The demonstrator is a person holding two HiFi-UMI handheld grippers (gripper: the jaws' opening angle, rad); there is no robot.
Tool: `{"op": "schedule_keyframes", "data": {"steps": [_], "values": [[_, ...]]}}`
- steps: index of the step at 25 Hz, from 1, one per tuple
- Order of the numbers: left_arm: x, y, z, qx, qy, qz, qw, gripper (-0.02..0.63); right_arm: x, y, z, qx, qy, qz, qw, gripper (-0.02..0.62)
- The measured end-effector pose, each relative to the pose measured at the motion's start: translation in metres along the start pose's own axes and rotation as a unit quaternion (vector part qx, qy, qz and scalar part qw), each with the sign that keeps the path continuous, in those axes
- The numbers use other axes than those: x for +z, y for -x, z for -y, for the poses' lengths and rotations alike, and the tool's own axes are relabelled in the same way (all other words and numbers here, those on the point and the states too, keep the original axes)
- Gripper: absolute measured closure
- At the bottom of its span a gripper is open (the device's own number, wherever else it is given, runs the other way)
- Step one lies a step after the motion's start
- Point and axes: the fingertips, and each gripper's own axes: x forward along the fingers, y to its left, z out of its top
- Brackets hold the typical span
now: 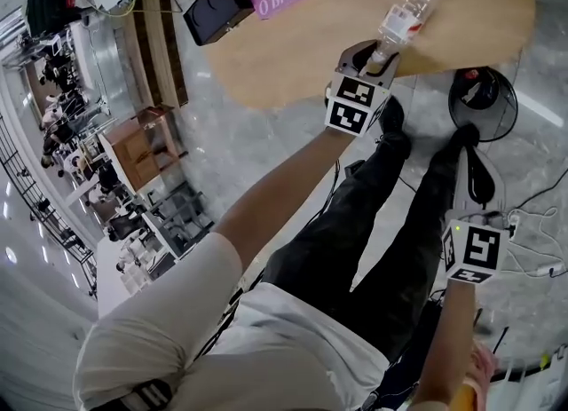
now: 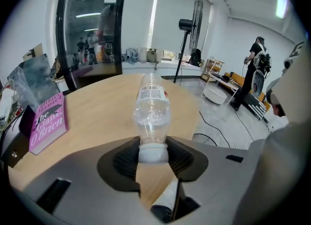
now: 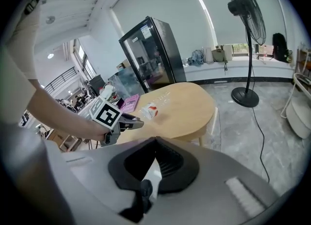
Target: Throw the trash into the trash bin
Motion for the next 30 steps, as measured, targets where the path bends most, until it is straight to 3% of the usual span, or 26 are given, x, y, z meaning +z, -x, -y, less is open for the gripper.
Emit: {"op": "schedule_keyframes", "data": {"steps": [14,21,30], "values": [[-0.008,-0.012,0.095,-0.066,-0.079,-0.013,0.9946,0.449,-0.03,0.032,0.037,-0.027,-0.03,0.009,0.999,0.584],[-0.013,-0.017,0.14,-0.107,-0.141,-0.016,0.9841,0.449,-0.045,0.04,0.055,-0.036,-0.044,0.011,0.998,0.584],[-0.046,-0.027,0.18,-0.15,-0.169,-0.044,0.9731,0.449,-0.068,0.044,0.079,-0.053,-0.062,0.011,0.997,0.584]]}}
